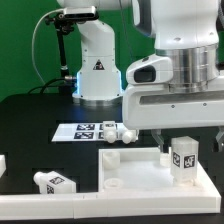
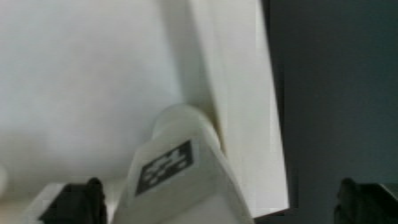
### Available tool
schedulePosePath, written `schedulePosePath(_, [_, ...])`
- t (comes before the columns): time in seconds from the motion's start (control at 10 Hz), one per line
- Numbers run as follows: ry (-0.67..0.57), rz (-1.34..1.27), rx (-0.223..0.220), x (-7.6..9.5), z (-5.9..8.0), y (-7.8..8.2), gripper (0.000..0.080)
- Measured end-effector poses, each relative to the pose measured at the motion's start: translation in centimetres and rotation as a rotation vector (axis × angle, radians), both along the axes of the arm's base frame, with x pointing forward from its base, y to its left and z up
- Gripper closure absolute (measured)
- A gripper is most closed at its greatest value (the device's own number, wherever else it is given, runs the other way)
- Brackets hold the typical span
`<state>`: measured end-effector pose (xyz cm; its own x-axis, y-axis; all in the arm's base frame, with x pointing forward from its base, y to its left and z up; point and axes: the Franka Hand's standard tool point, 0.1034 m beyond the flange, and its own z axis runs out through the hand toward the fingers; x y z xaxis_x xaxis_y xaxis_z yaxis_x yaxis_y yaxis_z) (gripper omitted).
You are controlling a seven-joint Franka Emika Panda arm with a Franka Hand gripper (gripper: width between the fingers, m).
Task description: Assemble one leg
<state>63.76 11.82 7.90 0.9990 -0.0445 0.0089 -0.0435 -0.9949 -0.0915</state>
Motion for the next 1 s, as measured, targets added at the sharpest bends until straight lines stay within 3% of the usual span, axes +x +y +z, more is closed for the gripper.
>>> schedulePosePath(0.2, [-0.015, 0.231, -0.011, -0.26, -0.25, 0.57, 0.0151])
schedulePosePath(0.3, [-0.013, 0.199, -0.009, -0.24, -0.24, 0.50, 0.0151])
schedulePosePath(0.5, [-0.012, 0.185, -0.011, -0.22, -0.26, 0.38, 0.0408])
schedulePosePath(0.6, [-0.007, 0.130, -0.016, -0.17, -0.32, -0.16, 0.0408])
schedulePosePath(0.7, [0.000, 0.046, -0.015, -0.18, -0.33, -0.16, 0.0502])
schedulePosePath(1.0, [0.013, -0.330, -0.010, 0.07, -0.25, -0.22, 0.0504])
